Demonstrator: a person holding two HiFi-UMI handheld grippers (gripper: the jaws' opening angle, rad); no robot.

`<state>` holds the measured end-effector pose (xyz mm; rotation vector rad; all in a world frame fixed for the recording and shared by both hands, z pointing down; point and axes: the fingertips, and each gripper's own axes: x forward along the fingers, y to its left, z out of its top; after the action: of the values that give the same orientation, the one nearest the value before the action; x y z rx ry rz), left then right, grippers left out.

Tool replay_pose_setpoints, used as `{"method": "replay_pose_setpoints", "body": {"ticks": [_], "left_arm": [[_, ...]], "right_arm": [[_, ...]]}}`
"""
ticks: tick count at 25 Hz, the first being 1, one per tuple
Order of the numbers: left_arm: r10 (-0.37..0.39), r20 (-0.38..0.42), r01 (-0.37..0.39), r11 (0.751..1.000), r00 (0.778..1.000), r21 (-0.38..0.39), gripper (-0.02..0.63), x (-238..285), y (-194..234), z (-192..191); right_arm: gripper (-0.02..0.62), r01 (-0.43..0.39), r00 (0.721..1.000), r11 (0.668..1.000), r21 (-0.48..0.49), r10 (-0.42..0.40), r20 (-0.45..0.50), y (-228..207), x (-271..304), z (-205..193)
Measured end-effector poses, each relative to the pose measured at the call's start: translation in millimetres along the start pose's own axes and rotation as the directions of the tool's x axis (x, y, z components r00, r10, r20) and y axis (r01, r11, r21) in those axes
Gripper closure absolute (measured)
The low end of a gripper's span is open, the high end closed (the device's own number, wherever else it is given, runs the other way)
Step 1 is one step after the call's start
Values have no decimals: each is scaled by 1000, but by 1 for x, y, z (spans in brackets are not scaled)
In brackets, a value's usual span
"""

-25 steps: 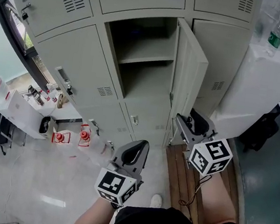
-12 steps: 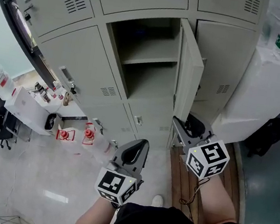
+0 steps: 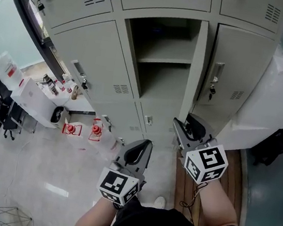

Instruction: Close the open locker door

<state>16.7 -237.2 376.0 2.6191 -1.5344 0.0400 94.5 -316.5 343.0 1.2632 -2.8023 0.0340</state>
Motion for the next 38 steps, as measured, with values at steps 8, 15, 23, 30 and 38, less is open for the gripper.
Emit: {"method": "replay_pose_setpoints", "body": {"ticks": [8, 15, 23, 30, 38], "left_arm": [[0, -6, 0, 1000, 1000, 0, 588, -10, 32, 2], [-14, 0, 14, 1000, 1000, 12, 589, -15, 72, 7], [-17, 3, 17, 1000, 1000, 4, 589, -22, 119, 10], [-12, -16, 12, 1000, 1000, -6, 589, -20, 157, 2], [-28, -29, 27, 999, 999, -21, 589, -10, 184, -2]], "right_arm": [[407, -38, 999, 999, -1, 38, -20, 27, 42, 2], [413, -15, 1000, 1000, 19, 16, -22, 41, 83, 4], [420, 7, 999, 1000, 8, -6, -32, 45, 134, 7], [419, 35, 999, 999, -6, -35, -35, 41, 178, 10], [420, 61, 997, 998, 1, -61, -36, 30, 217, 12]]}}
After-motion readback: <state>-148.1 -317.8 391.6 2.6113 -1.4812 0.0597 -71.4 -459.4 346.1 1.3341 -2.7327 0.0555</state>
